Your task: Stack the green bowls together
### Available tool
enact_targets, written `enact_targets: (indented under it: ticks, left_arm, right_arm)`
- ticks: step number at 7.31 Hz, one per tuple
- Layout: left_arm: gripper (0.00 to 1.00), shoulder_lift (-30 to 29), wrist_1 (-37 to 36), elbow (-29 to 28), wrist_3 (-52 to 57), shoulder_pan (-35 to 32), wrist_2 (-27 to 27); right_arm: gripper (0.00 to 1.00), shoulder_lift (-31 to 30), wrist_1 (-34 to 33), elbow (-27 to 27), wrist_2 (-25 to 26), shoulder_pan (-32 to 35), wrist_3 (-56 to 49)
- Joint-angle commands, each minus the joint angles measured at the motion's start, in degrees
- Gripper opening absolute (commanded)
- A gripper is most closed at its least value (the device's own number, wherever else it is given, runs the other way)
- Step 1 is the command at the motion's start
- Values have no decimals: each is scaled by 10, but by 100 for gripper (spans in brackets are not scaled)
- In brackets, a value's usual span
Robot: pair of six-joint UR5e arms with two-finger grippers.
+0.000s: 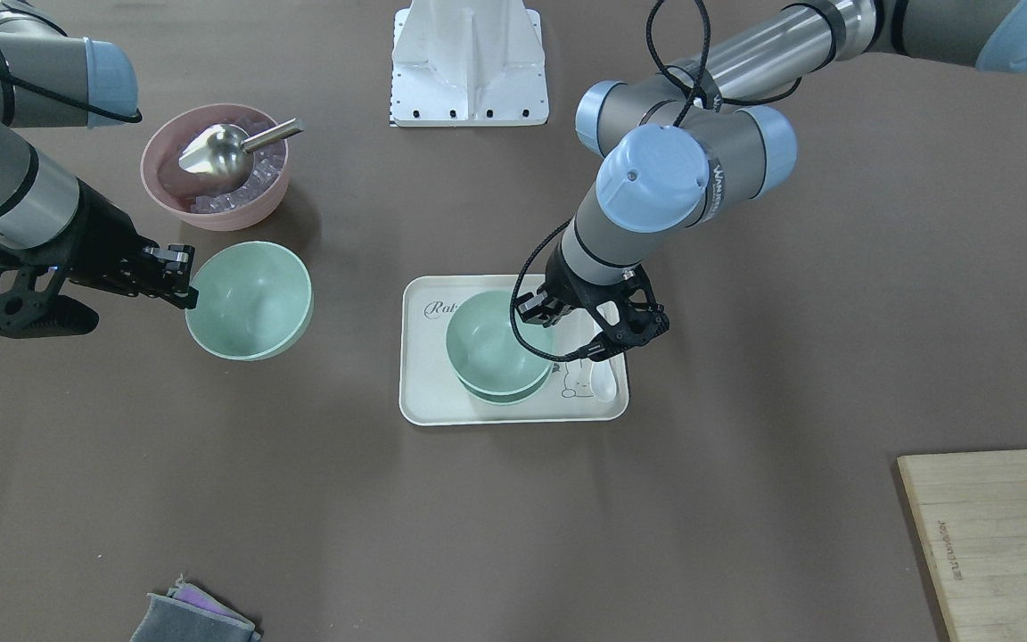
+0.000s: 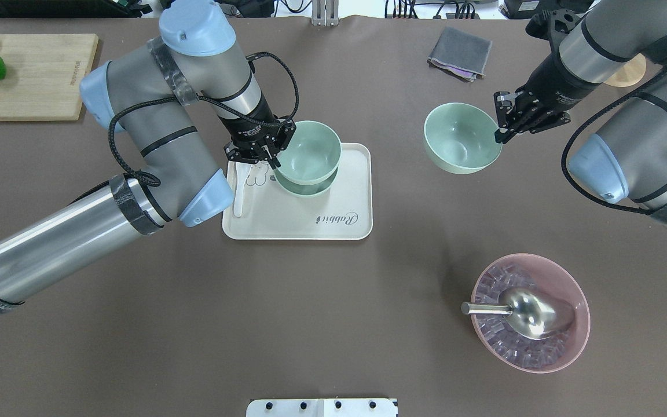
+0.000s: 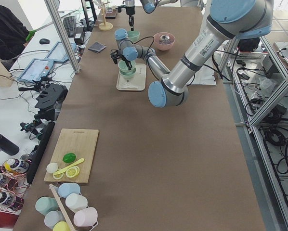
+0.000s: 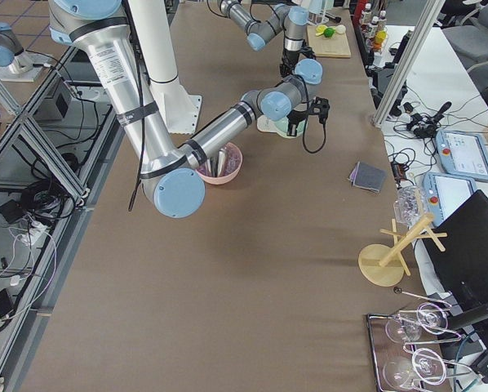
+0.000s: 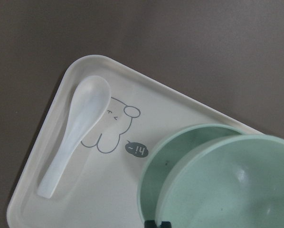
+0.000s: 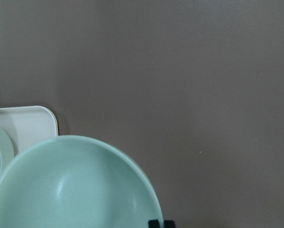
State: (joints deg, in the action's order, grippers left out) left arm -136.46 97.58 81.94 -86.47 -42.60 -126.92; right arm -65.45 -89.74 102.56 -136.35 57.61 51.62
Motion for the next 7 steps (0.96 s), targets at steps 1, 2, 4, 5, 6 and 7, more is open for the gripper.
enact_targets:
  ticks: [1, 2, 4, 5, 6, 7]
  left_arm:
    - [0, 2, 1, 0, 1, 1, 0]
    - [0, 2, 2, -6, 2, 1, 0]
    - [0, 0, 3, -13, 1, 1, 2]
    - [0, 1, 9, -14, 0, 2, 4]
    - [0, 1, 19, -21, -1, 2, 7]
    - [0, 1, 30, -29, -2, 2, 9]
  right_arm:
    - [0, 1, 0, 2, 0, 0, 8]
    - [0, 3, 0, 1, 1, 0, 9]
    - [0, 3, 0, 2, 1, -1, 9]
    - [0, 3, 0, 2, 1, -1, 9]
    - [0, 3, 0, 2, 1, -1, 9]
    - [0, 4, 0, 2, 2, -2, 10]
